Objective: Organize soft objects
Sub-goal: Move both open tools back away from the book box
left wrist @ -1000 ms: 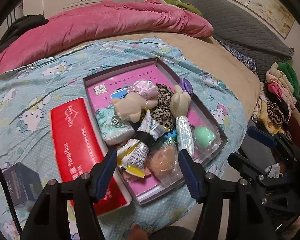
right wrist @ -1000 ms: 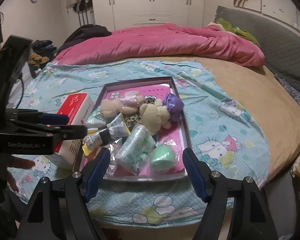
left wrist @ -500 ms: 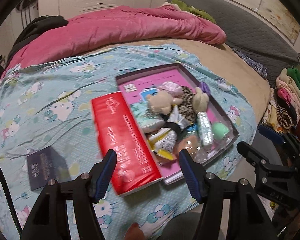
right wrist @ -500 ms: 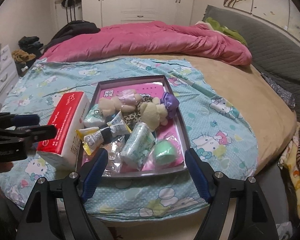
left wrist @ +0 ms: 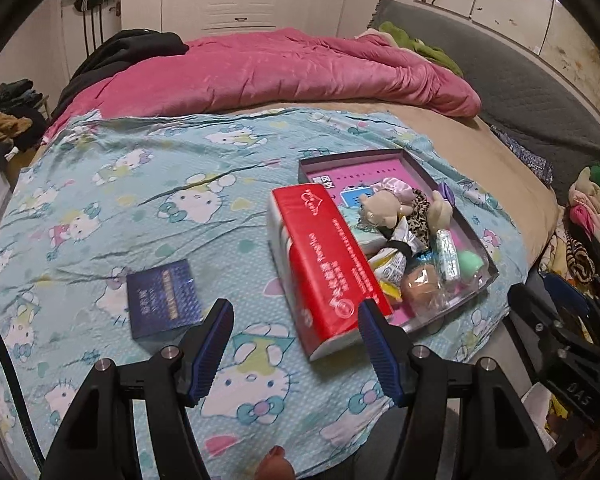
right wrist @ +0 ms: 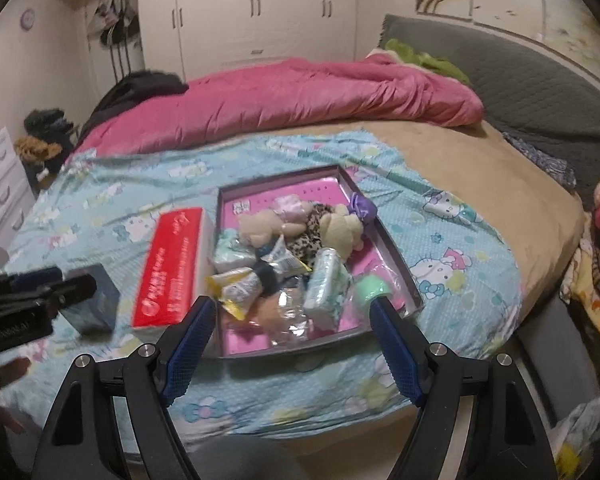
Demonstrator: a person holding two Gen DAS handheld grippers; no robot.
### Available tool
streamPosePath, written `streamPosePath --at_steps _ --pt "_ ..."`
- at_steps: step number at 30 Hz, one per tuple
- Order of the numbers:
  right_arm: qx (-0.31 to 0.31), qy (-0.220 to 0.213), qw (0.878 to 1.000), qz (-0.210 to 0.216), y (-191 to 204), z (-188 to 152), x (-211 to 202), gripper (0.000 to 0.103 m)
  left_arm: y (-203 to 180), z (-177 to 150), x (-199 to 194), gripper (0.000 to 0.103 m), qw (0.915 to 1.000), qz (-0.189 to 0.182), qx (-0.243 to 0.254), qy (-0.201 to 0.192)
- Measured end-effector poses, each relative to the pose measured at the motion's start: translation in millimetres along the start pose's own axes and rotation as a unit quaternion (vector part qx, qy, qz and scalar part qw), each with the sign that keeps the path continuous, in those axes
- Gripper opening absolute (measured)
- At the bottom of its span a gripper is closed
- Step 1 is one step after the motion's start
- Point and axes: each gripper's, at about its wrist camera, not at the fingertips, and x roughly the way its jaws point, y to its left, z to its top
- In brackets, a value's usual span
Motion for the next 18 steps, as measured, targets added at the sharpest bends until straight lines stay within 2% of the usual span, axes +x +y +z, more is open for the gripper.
streamPosePath --at_steps 9,13,18 --pt "0.039 -0.041 0.998 -0.034 22 -32 -45 0.080 4 -24 -26 0.064 0.9998 0.007 0.006 -0.016" --pt "0.067 -0.036 0.996 -0.048 23 -48 -56 0.080 1 -31 -30 0.064 0.9998 0.006 0.008 -0.018" --pt "0.059 -0.028 0.996 -0.063 25 -65 -59 0.080 -4 -43 -35 0.064 0.9997 0.004 0.014 -0.019"
